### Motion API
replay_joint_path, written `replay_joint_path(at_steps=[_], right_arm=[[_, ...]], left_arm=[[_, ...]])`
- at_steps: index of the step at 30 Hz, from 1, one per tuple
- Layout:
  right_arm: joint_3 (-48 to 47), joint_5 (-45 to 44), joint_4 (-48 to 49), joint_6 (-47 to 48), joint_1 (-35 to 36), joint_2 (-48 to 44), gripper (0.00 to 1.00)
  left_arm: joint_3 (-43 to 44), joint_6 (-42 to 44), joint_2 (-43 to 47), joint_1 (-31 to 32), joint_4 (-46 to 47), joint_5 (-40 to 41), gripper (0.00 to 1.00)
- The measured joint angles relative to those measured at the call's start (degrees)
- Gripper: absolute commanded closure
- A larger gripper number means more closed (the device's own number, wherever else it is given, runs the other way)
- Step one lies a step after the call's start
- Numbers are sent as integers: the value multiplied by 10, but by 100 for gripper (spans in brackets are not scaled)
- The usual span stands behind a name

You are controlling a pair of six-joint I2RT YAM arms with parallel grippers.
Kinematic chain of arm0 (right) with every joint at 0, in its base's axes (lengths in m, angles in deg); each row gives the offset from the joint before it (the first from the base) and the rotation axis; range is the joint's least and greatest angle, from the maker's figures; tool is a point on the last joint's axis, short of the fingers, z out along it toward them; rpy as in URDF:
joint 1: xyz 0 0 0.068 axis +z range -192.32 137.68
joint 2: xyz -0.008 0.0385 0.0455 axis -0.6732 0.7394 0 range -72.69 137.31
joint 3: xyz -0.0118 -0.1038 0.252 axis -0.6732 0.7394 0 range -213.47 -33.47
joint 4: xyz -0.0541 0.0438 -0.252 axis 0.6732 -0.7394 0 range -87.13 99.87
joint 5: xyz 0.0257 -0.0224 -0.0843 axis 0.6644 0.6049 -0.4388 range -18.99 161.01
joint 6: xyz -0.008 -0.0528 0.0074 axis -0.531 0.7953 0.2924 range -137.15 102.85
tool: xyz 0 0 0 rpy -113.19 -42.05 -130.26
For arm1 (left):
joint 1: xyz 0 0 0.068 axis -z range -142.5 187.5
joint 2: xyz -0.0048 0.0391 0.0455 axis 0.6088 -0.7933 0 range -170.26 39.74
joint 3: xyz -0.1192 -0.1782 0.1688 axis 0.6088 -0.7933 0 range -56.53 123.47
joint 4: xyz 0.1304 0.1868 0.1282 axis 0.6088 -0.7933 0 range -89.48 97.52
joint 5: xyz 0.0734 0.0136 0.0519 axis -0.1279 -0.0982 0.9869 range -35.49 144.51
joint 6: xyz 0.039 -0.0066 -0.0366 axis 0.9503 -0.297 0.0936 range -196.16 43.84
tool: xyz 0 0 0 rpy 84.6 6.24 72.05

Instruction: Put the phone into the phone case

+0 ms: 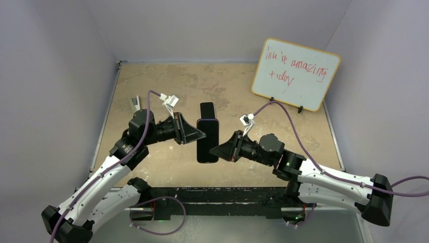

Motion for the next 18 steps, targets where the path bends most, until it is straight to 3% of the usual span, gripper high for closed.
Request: replay_joint_path(at_steps=[2, 7, 13, 18], right_arm=[[0, -10, -7, -5, -4, 9, 41], [0, -47, -47, -11, -8, 9, 4], [-3, -82, -87, -11, -8, -17, 1], [-5, -91, -111, -10, -8, -19, 1]], left_arm=[[0, 4, -3, 0, -9, 13, 100], [11, 59, -33, -9, -89, 96, 100], [12, 95, -83, -47, -143, 144, 100], [16, 110, -149, -129, -137, 127, 100]])
